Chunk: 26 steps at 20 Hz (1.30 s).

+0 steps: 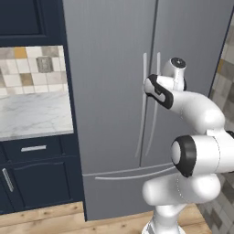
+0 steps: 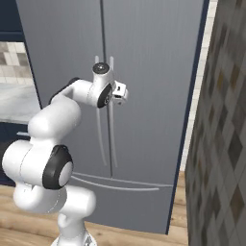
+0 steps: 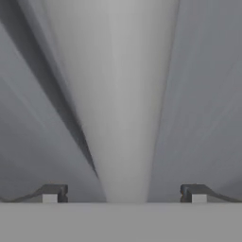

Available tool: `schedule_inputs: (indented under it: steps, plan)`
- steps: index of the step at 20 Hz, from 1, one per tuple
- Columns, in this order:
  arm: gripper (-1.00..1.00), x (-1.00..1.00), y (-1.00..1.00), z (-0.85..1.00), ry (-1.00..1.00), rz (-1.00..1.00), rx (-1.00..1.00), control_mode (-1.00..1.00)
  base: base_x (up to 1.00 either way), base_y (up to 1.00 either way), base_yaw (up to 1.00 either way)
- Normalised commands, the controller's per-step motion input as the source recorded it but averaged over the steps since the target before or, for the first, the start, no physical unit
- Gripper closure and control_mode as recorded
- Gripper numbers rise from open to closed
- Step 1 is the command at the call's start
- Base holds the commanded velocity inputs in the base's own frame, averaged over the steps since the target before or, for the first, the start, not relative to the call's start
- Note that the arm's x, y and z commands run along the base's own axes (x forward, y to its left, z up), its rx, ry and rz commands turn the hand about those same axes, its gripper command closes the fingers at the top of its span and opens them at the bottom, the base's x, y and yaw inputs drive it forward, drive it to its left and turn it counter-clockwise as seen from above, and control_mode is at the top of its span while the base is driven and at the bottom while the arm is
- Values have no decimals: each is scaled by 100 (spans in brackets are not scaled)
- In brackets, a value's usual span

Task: Open the fridge, remove the mango, onion, and fish, and place them on any counter.

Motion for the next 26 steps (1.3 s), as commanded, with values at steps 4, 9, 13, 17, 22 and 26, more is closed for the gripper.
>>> schedule_inputs:
  steps: [4, 9, 13, 17, 22, 26]
  plan:
    - [100, 27, -5, -23, -5, 0, 0, -100, 0, 0, 0]
    - [100, 1, -53, -7, -14, -8, 0, -100, 0, 0, 0]
    - [100, -35, -80, 0, -14, -16, 0, -100, 0, 0, 0]
    - [100, -100, -99, 3, -14, -15, 1, -100, 0, 0, 0]
    - [100, -100, -100, 16, -10, -11, 8, -100, 0, 0, 0]
    - [100, -100, -95, 28, -6, -6, 9, -100, 0, 0, 0]
